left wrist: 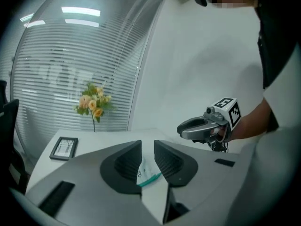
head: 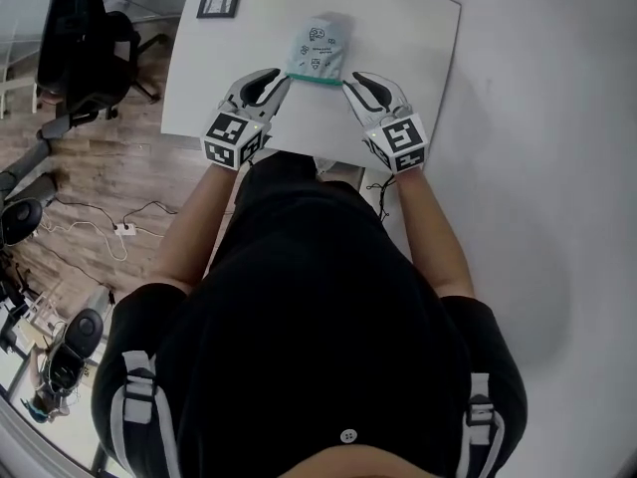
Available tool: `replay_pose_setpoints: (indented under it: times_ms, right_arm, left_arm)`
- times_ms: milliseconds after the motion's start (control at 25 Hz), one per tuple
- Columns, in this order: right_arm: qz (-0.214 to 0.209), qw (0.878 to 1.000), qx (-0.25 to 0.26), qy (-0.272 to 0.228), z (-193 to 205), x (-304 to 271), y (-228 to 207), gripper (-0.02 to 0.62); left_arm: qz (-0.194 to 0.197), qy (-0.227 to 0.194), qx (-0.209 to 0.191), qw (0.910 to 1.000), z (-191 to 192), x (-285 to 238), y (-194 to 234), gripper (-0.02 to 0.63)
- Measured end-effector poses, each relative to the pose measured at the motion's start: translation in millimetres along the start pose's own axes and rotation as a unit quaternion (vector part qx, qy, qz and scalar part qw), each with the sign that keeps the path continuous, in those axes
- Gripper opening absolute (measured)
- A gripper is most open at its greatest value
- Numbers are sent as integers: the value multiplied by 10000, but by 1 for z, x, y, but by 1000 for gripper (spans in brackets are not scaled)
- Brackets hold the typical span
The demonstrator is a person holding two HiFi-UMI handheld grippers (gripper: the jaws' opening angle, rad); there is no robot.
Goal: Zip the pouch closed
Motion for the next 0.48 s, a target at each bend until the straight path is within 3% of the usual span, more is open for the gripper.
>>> replay_pose_setpoints:
  times_ms: [280,480]
  right_arm:
    - [71,9954,239,-922,-69,28,23,32]
    - [66,9913,362,-1267,-95,51,38,11]
  left_arm:
    - [124,-876,-558,9945,-69,30,-35,9]
    - [214,-1208,-765,9895,-96,39,-60,8]
Point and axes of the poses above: the fingertips, and each gripper's own axes: x backward along the fingers, y to its left, z out of its underside, the point moved 5 cm from there along x, backward along the fingers, and after that the axes turned 1 degree about -y, right-handed, at the moved point
